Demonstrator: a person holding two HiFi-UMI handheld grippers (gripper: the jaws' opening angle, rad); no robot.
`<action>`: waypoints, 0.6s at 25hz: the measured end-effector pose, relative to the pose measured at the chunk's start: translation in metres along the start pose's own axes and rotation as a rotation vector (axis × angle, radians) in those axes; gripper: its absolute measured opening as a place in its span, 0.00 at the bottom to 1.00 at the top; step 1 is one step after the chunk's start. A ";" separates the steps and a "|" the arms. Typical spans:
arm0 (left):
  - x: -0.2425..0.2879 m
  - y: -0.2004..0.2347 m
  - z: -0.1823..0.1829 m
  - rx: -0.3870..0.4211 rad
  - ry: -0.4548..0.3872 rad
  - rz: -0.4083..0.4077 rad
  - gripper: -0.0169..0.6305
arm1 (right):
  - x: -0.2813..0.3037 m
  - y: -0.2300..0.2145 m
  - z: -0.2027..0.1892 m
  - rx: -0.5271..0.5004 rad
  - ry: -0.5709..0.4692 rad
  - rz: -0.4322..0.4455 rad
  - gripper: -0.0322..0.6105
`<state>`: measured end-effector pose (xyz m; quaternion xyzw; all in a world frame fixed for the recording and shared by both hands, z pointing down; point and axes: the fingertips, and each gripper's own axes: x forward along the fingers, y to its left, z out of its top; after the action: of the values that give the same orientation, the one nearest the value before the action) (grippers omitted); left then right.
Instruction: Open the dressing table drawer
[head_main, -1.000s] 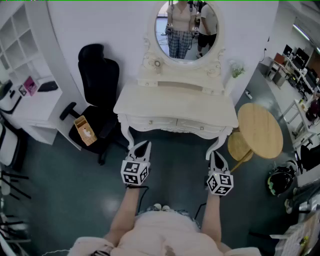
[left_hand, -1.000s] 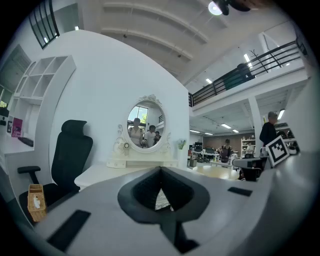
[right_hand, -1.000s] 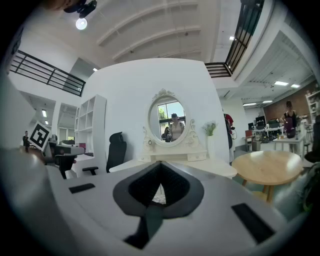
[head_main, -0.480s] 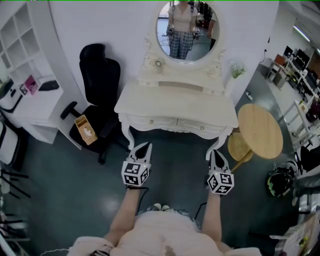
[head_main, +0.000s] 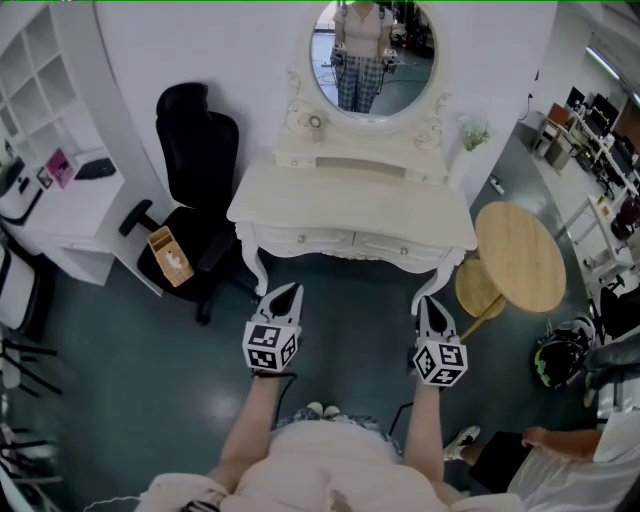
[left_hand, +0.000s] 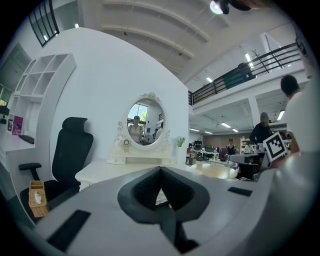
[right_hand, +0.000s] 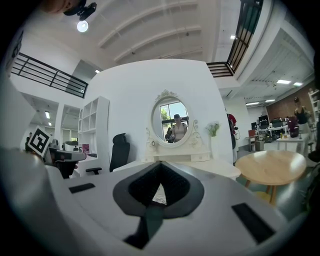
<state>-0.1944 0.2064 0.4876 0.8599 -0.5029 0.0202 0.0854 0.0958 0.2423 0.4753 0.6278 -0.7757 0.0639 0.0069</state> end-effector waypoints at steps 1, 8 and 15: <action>0.000 0.000 -0.001 -0.001 0.001 0.001 0.07 | 0.000 0.000 -0.001 0.001 0.002 0.002 0.07; -0.003 0.004 0.000 -0.007 0.002 0.008 0.07 | 0.000 0.007 0.001 0.006 -0.007 0.021 0.07; -0.007 0.007 -0.001 -0.010 0.011 0.008 0.07 | -0.002 0.018 0.012 0.023 -0.043 0.058 0.28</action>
<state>-0.2043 0.2094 0.4886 0.8572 -0.5060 0.0230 0.0923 0.0796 0.2463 0.4611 0.6065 -0.7926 0.0595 -0.0187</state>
